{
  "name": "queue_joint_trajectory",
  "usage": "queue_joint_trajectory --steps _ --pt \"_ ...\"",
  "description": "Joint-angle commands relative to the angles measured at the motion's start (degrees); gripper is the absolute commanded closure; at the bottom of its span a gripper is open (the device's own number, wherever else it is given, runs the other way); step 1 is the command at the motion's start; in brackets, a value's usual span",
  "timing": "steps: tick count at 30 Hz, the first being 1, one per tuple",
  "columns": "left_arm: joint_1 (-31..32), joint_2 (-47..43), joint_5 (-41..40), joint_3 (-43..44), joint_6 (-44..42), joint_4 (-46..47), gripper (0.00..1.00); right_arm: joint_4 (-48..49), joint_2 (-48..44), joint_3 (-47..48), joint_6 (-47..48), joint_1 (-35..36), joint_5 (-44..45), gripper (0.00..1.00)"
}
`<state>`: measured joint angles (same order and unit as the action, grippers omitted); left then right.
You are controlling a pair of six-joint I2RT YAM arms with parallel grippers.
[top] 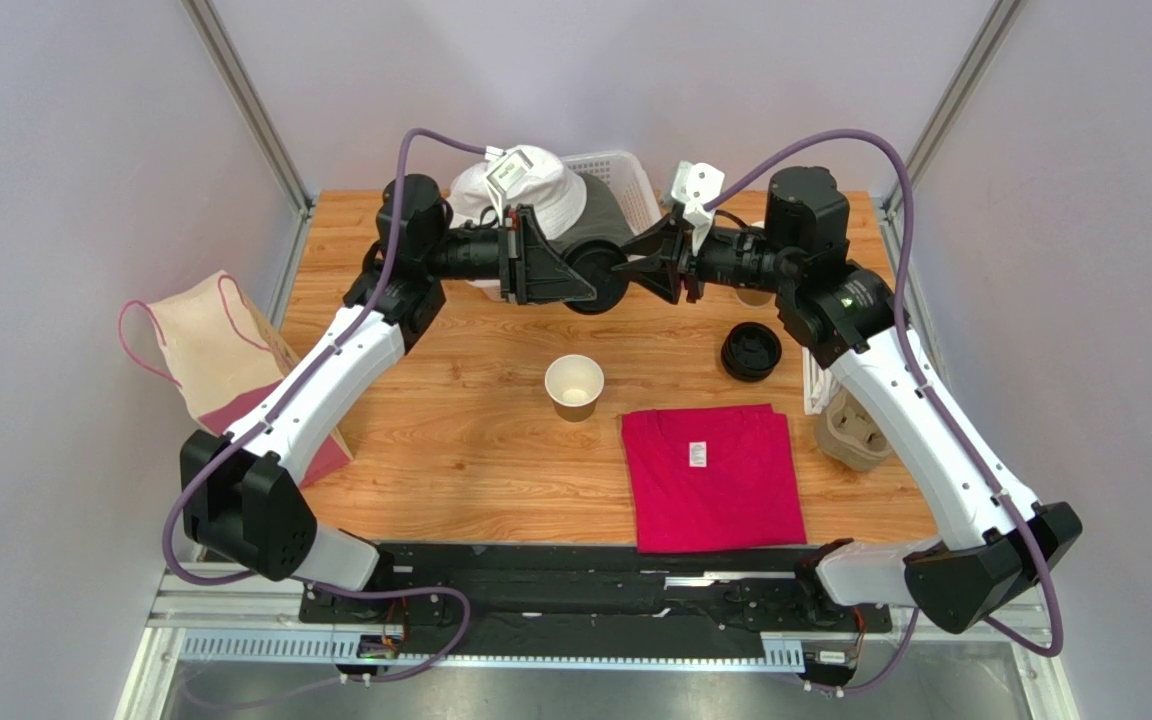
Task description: Pack the takeout coffee
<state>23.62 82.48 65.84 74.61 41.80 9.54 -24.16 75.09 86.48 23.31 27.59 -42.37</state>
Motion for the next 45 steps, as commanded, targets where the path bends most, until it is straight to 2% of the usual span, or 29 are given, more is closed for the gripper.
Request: queue_joint_trajectory --steps 1,7,12,14,16,19,20,21,22,24,27,32,34,36,40,43,45 --pt "0.6 0.4 1.6 0.4 0.7 2.9 1.00 2.6 -0.8 1.0 2.0 0.4 -0.9 0.65" --pt "0.8 0.3 1.9 0.1 0.6 2.7 1.00 1.3 0.5 2.2 3.1 0.4 -1.9 0.71" --pt "0.9 0.3 2.1 0.0 0.5 3.0 1.00 -0.4 1.5 3.2 3.8 0.5 -2.1 0.89" --pt "0.9 0.2 2.0 -0.2 0.5 3.0 1.00 -1.3 1.9 4.0 3.8 0.6 -1.8 1.00" --pt "0.9 0.1 1.1 -0.2 0.1 2.2 1.00 -2.0 2.2 4.6 3.8 0.6 -1.1 1.00" --pt "0.7 -0.6 -1.7 0.1 -4.3 -3.1 0.63 -2.9 2.7 5.2 3.0 0.5 0.5 1.00" --pt "0.6 -1.3 -2.9 0.4 -6.0 -8.3 0.46 -3.4 2.8 6.0 2.7 0.6 1.1 1.00" --pt "-0.3 -1.7 -4.1 0.5 -7.7 -11.3 0.39 -4.8 3.1 6.4 2.5 0.6 1.7 1.00" --pt "-1.0 -2.3 -6.1 0.4 -10.3 -13.1 0.14 -5.8 3.7 6.9 2.5 0.6 2.8 1.00" --pt "-4.0 -3.9 -7.9 -0.7 -12.3 -17.2 0.06 -8.9 4.1 8.0 2.9 0.6 3.6 1.00" --pt "-8.3 -6.4 -10.6 -1.1 -17.2 -22.7 0.05 -11.9 4.2 7.5 2.7 0.6 4.8 1.00" --pt "-11.5 -14.7 -22.9 -3.3 -29.4 -30.7 0.04 -15.6 5.8 5.7 -0.6 0.9 7.9 1.00" --pt "-11.5 -17.3 -27.5 -5.6 -33.5 -31.3 0.03 -18.2 8.6 5.5 -2.7 1.5 10.1 1.00" --pt "-11.5 -21.2 -32.9 -9.4 -32.8 -29.8 0.03 -19.5 11.3 4.9 -3.9 2.2 12.5 1.00" --pt "-11.5 -24.7 -33.6 -12.7 -33.9 -32.3 0.02 -18.0 14.6 3.1 -9.5 4.3 16.2 1.00" --pt "-11.5 -26.4 -33.8 -14.5 -32.8 -37.6 0.02 -13.4 15.9 0.4 -13.6 5.4 19.9 1.00" --pt "-11.5 -26.0 -31.5 -15.7 -32.0 -38.2 0.02 -12.0 17.3 0.5 -15.1 6.2 22.1 1.00"
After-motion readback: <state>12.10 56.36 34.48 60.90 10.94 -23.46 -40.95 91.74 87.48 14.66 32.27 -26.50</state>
